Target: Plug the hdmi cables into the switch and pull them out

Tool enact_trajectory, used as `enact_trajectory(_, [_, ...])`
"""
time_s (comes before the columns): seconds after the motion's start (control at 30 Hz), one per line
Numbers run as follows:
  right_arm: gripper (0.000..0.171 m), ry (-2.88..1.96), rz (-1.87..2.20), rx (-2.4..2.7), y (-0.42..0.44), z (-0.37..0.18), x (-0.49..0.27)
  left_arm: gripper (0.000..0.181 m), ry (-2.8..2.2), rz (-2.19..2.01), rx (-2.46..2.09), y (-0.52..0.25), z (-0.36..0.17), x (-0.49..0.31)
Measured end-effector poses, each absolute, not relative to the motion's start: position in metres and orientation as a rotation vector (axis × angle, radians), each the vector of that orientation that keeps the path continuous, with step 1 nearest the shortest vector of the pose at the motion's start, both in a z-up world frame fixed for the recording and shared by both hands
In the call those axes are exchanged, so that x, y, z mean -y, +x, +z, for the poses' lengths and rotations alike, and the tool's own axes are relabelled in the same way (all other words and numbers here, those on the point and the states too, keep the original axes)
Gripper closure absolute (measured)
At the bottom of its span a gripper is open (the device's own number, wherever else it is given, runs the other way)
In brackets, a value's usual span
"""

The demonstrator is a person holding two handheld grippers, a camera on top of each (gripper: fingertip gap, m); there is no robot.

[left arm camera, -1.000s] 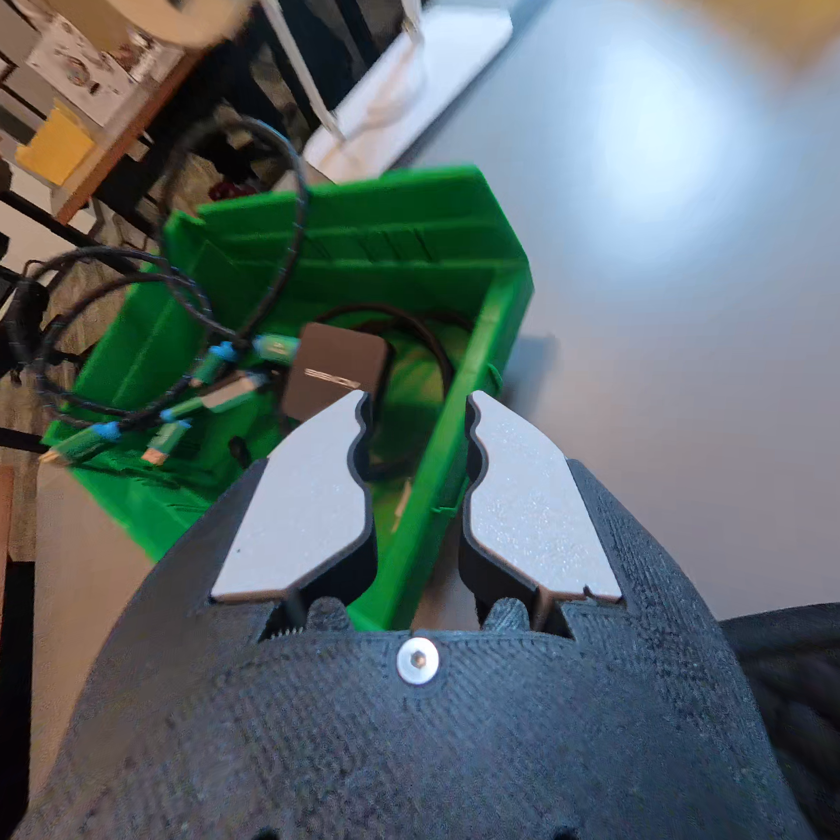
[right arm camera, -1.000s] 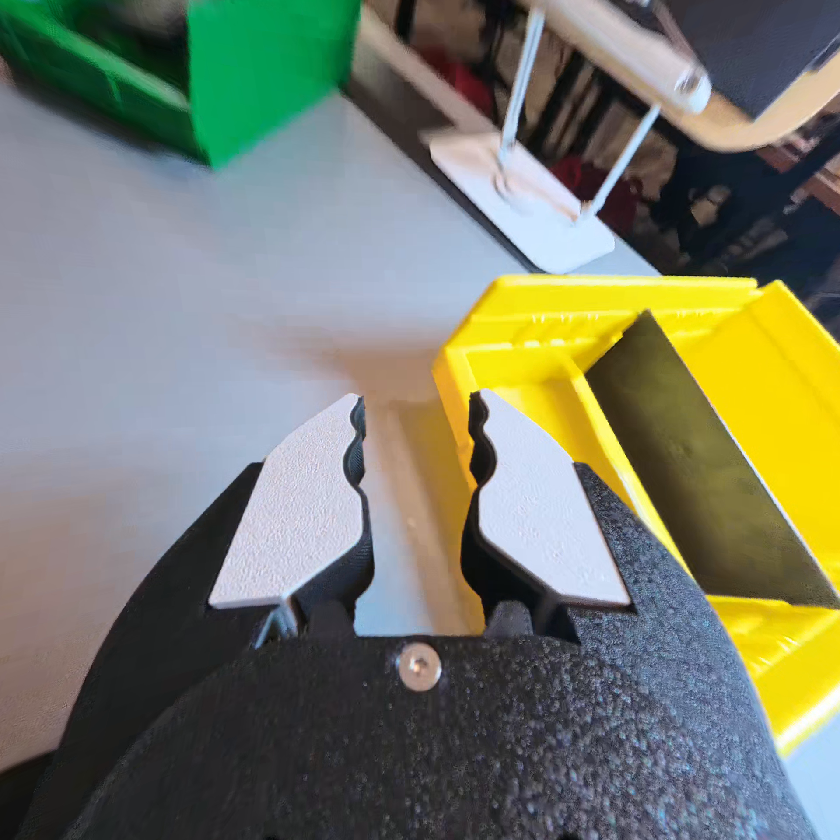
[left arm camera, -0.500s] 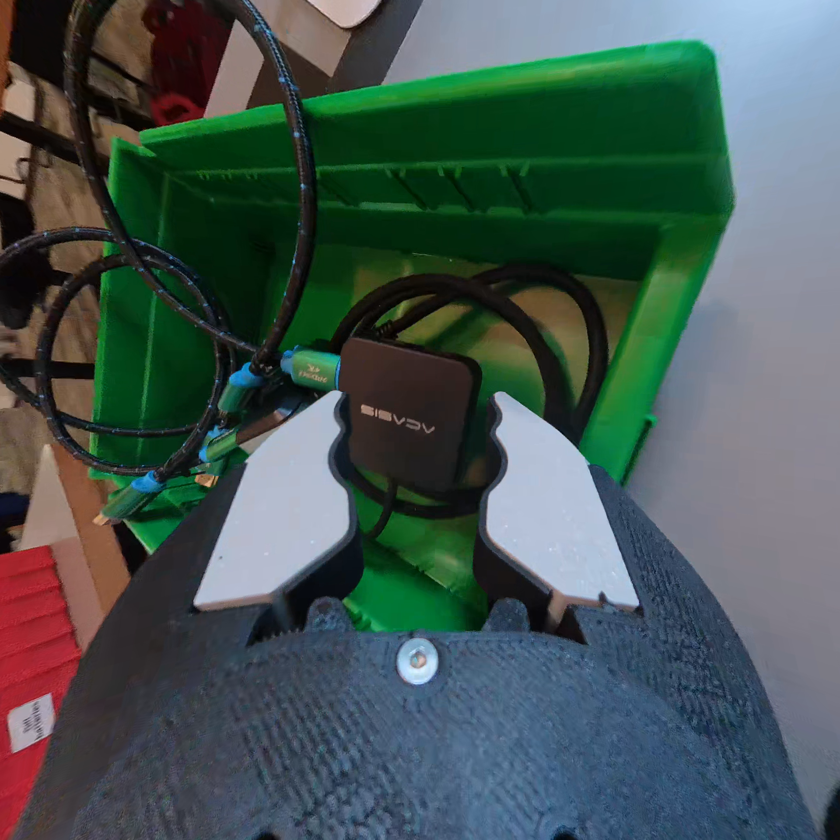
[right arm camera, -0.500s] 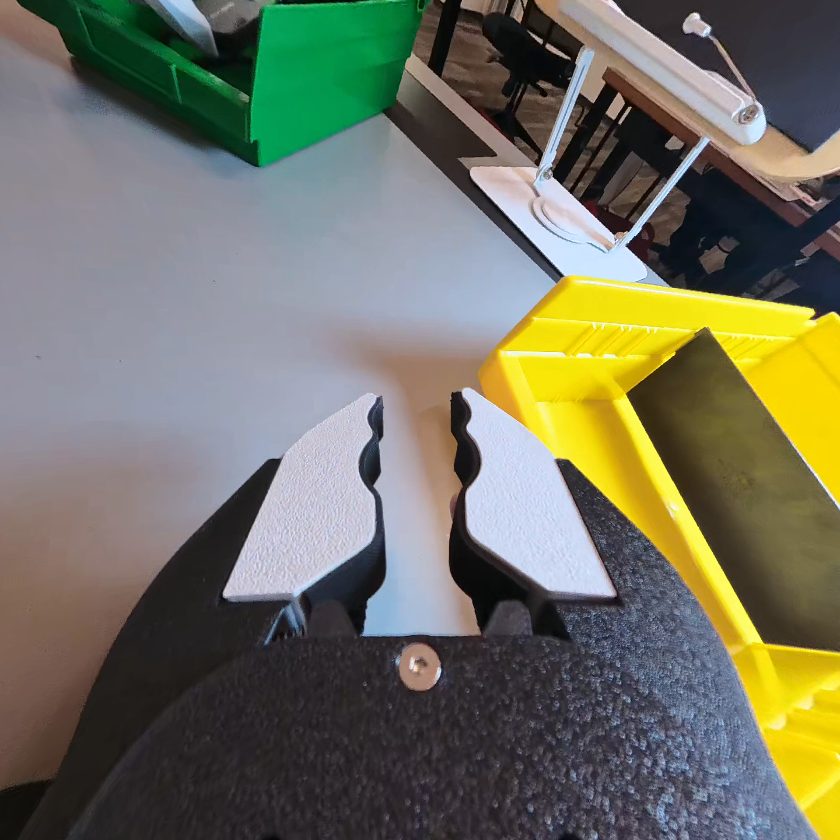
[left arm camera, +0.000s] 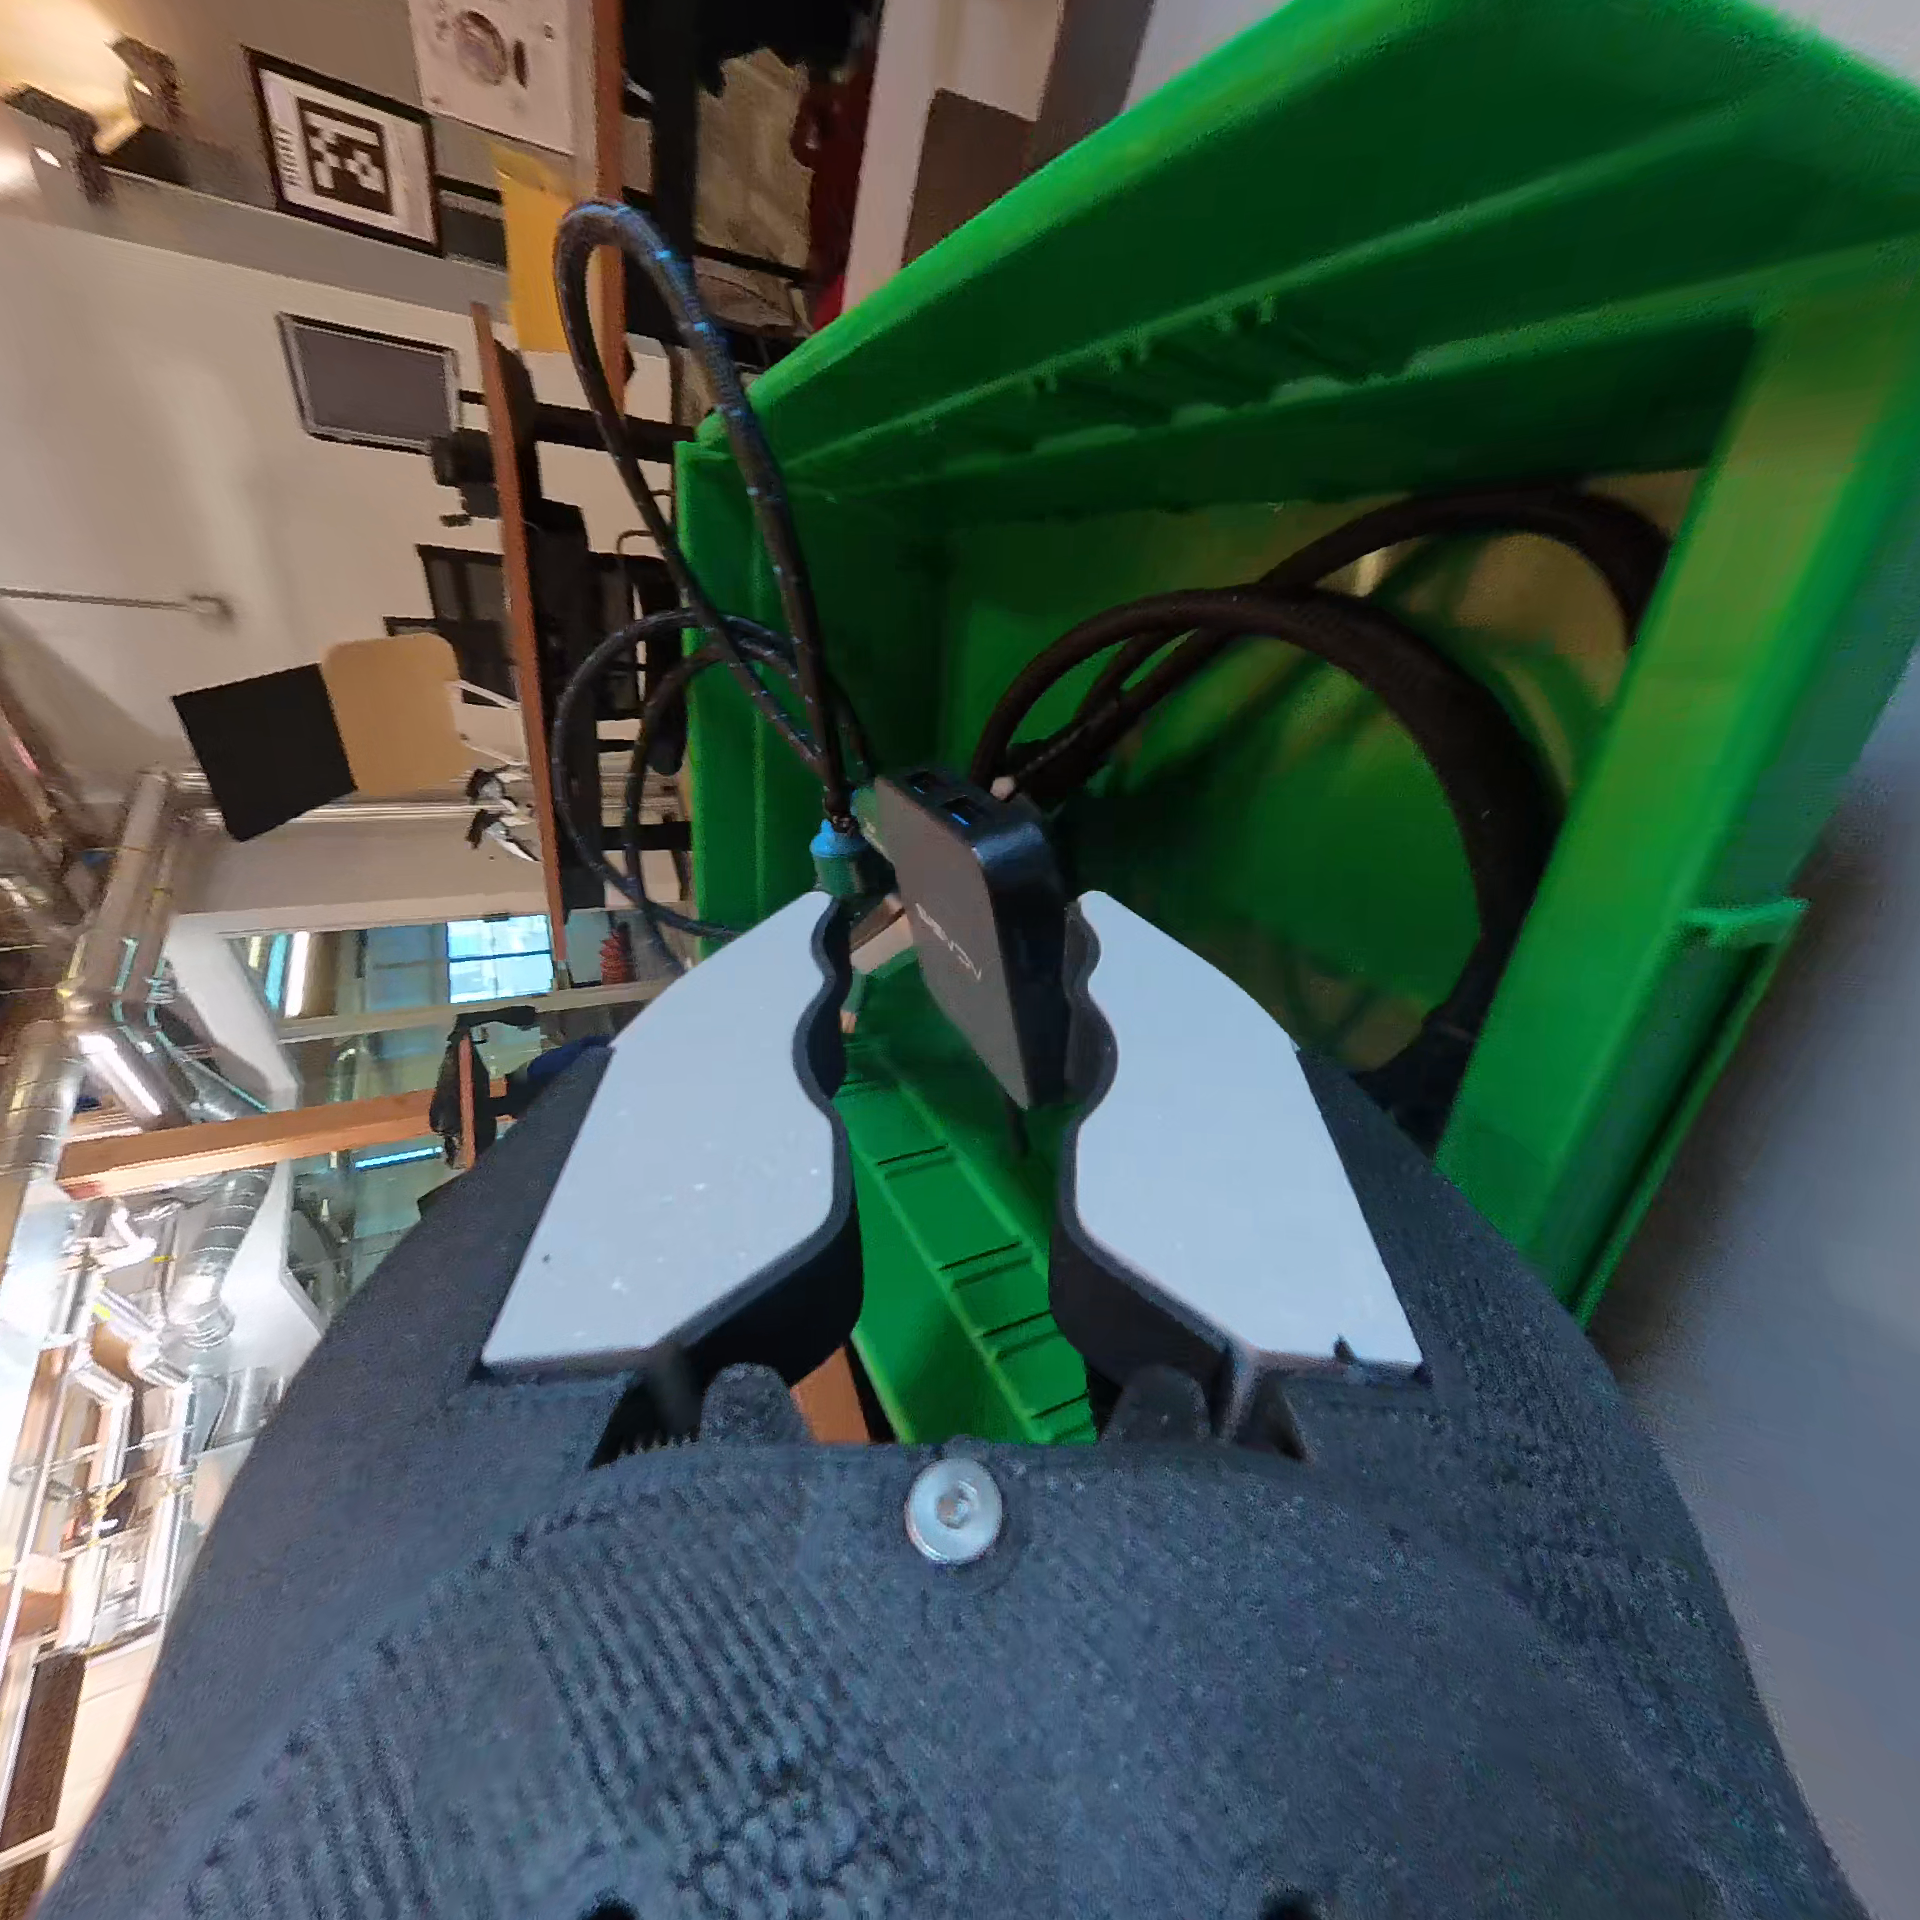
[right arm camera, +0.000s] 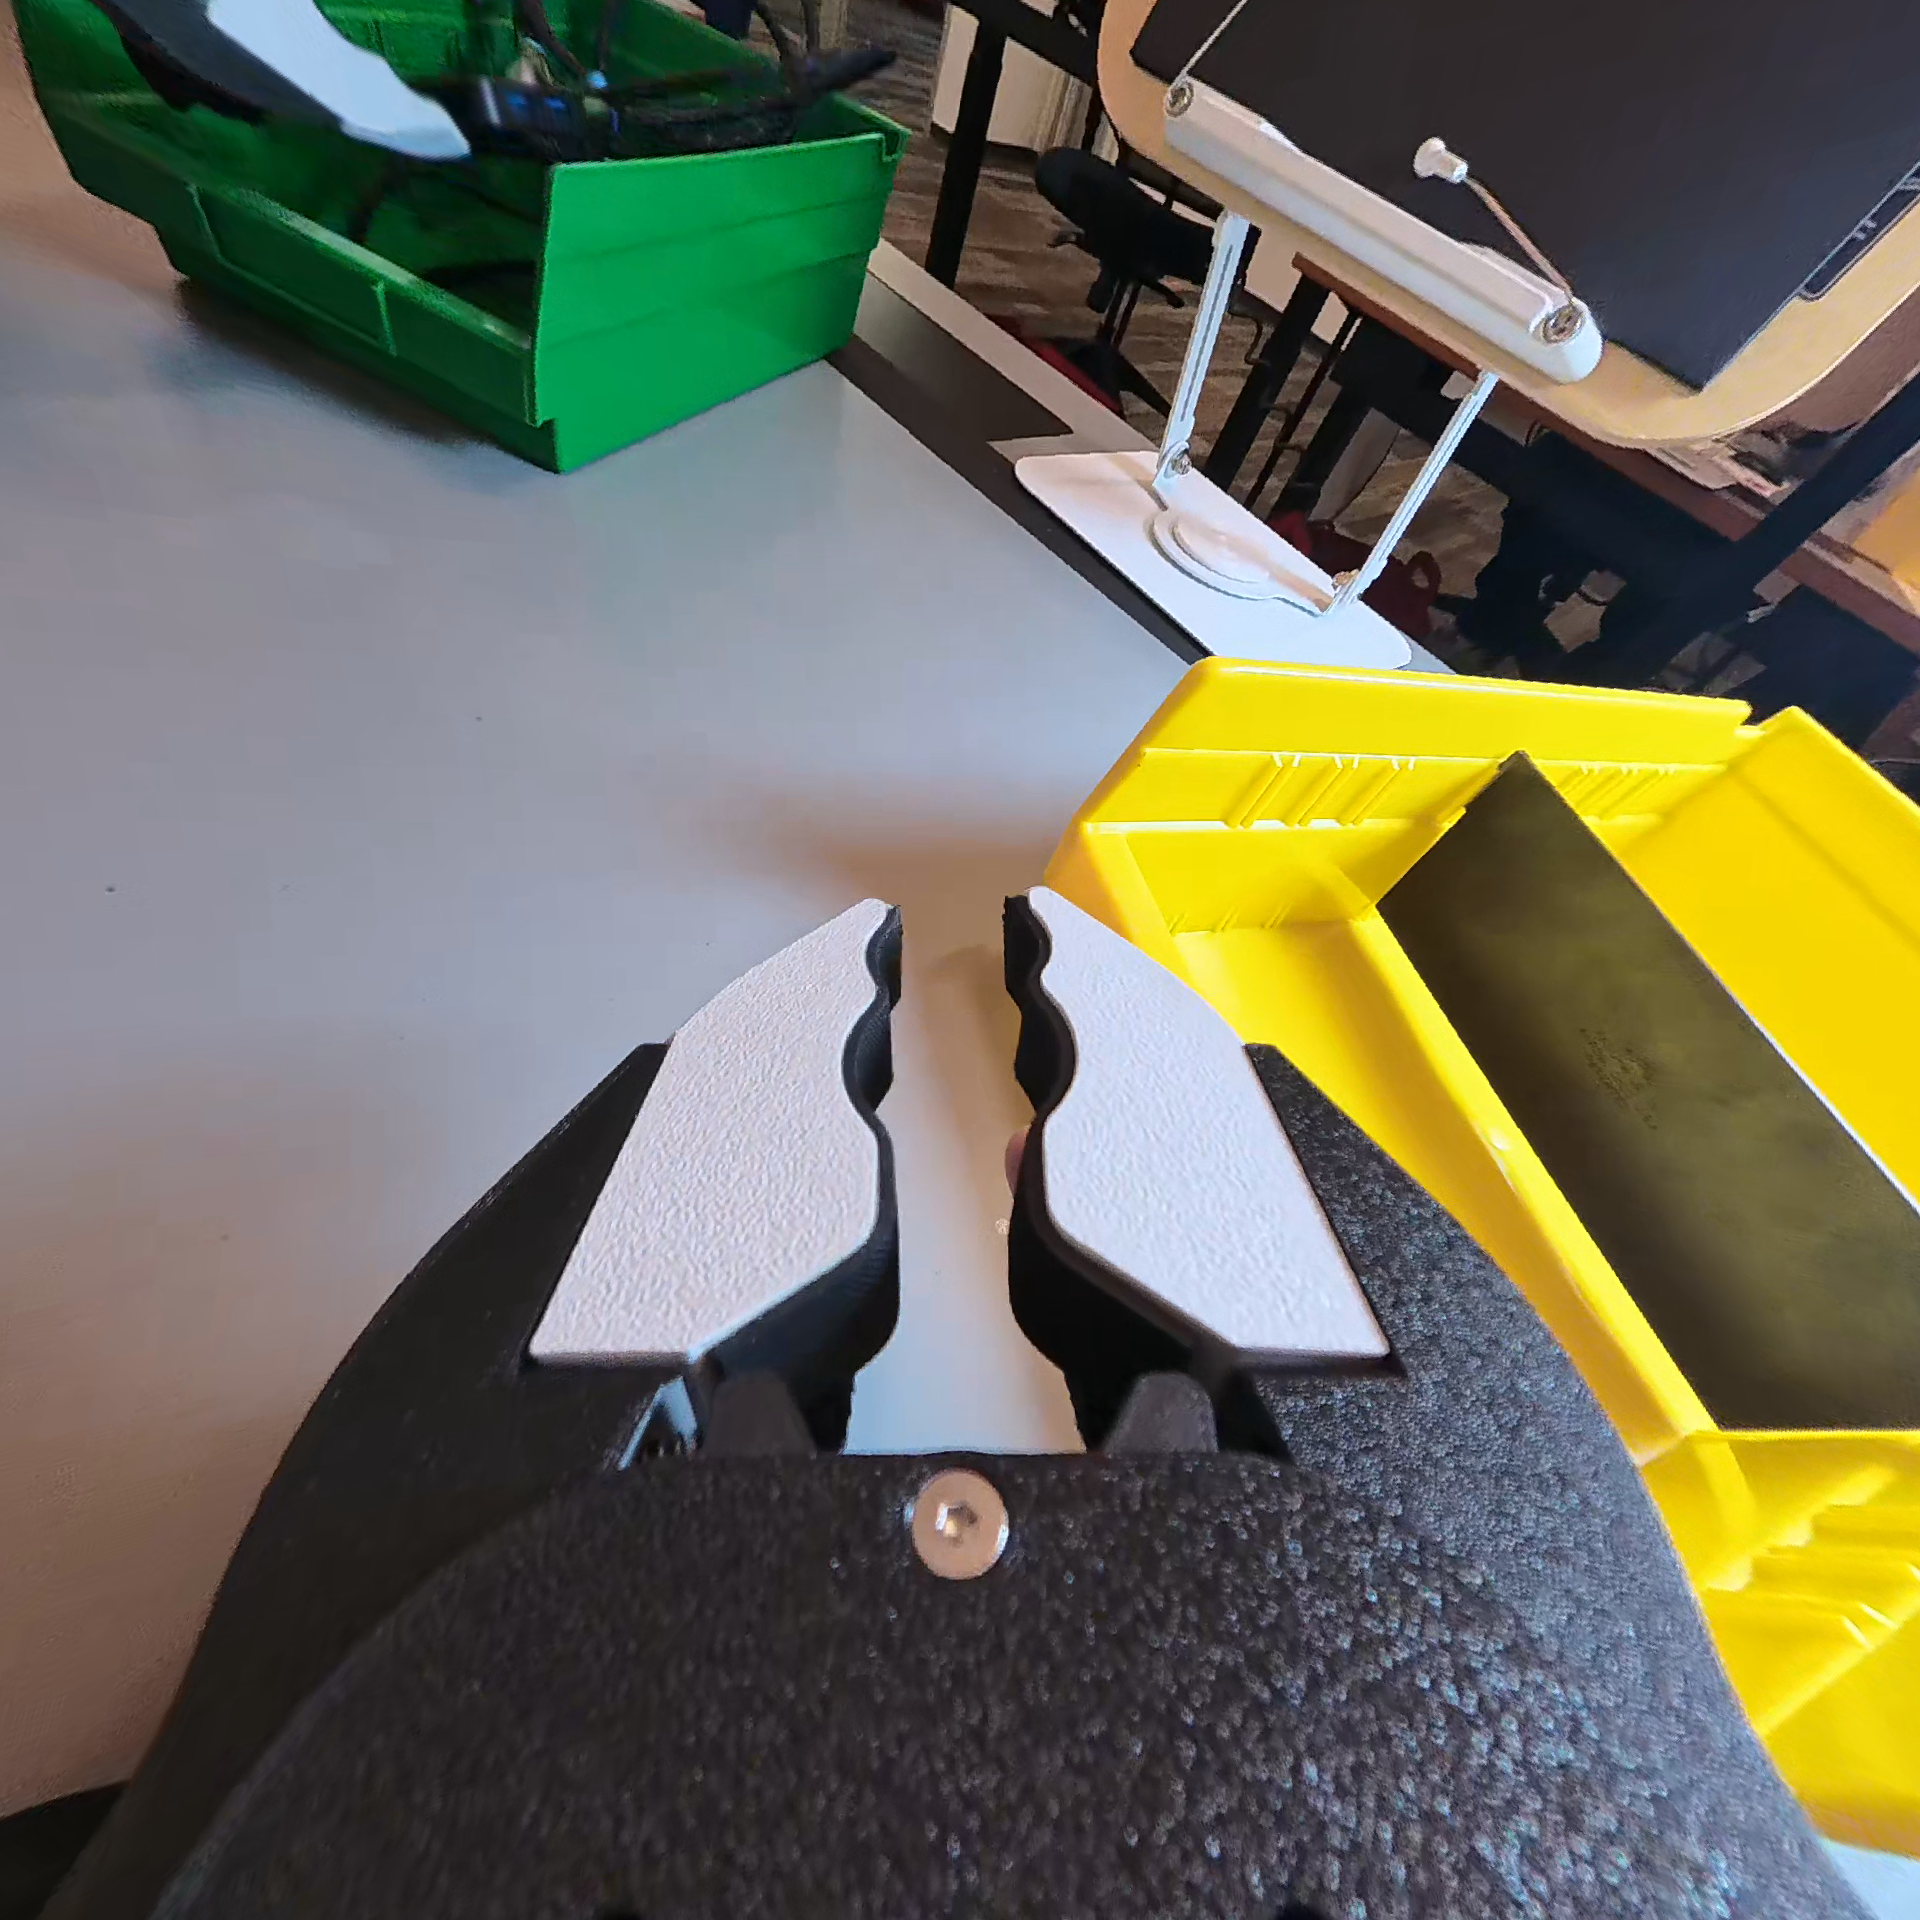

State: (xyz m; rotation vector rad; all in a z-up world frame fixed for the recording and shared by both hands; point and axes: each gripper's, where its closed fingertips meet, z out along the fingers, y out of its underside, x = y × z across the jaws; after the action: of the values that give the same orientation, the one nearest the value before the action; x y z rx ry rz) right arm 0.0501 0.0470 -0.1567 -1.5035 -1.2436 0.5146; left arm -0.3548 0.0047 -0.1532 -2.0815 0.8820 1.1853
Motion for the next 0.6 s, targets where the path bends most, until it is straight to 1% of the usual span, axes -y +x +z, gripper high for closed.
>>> enact_trajectory(0.07, [0.152, -1.514, 0.529, 1.244, 0.050, -0.158, -0.047, 0.143, -2.076, 1.182, -0.856, -0.362, -0.146, -0.002])
enact_trajectory(0.2, [0.153, -1.522, 0.539, 1.251, 0.049, -0.161, -0.046, 0.157, -2.080, 1.231, -0.828, -0.384, -0.143, 0.000])
enact_trajectory(0.27, [0.154, -1.516, 0.532, 1.258, 0.048, -0.161, -0.044, 0.155, -2.143, 1.248, -0.807, -0.401, -0.152, 0.002])
enact_trajectory(0.33, [0.154, -1.511, 0.524, 1.265, 0.048, -0.162, -0.044, 0.159, -2.141, 1.260, -0.811, -0.409, -0.153, 0.001])
enact_trajectory(0.4, [0.155, -1.512, 0.518, 1.271, 0.048, -0.163, -0.044, 0.162, -2.142, 1.171, -0.773, -0.405, -0.148, 0.002])
enact_trajectory(0.47, [0.156, -1.517, 0.523, 1.276, 0.047, -0.166, -0.044, 0.166, -2.088, 1.090, -0.707, -0.401, -0.127, 0.005])
enact_trajectory(0.6, [0.156, -1.521, 0.580, 1.293, 0.040, -0.171, -0.038, 0.166, -1.956, 0.855, -0.599, -0.379, -0.071, 0.015])
